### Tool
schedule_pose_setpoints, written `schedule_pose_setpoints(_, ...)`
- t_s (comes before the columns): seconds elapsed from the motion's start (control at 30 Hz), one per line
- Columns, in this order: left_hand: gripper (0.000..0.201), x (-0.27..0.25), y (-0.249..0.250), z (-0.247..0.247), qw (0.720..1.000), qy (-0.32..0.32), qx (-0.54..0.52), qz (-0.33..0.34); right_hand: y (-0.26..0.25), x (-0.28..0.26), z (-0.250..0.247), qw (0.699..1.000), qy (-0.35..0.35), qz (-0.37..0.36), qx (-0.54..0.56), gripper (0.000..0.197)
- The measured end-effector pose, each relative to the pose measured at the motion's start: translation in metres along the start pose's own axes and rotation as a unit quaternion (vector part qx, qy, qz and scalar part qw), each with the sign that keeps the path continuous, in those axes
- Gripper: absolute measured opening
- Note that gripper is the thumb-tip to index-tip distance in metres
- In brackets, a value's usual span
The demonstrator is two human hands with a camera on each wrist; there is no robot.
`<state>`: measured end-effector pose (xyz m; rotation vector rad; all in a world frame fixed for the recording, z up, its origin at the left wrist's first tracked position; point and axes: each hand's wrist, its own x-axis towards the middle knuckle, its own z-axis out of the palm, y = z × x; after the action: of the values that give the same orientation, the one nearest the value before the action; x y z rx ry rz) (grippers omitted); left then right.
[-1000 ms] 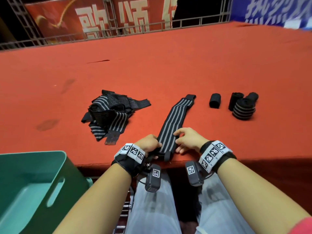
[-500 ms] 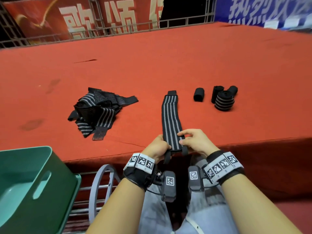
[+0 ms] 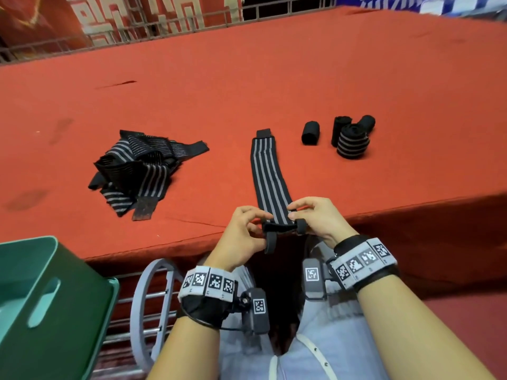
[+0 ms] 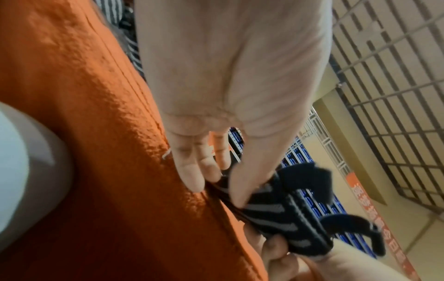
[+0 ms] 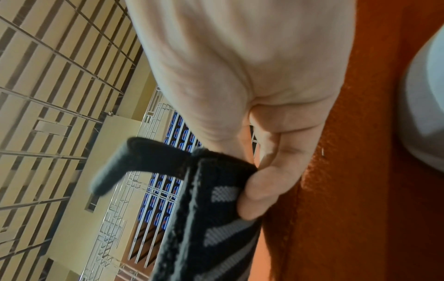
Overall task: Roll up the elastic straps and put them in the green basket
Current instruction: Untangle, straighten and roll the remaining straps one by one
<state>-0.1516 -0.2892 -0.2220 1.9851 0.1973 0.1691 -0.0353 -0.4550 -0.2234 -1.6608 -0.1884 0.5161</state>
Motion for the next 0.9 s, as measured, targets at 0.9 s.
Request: schedule_pose_setpoints(0.9, 0.011, 0.017, -0.005, 0.003, 0.999, 0.029, 0.040, 0.017, 0.002, -0.013, -0.016, 0.972, -0.099, -0.155, -0.144, 0.017)
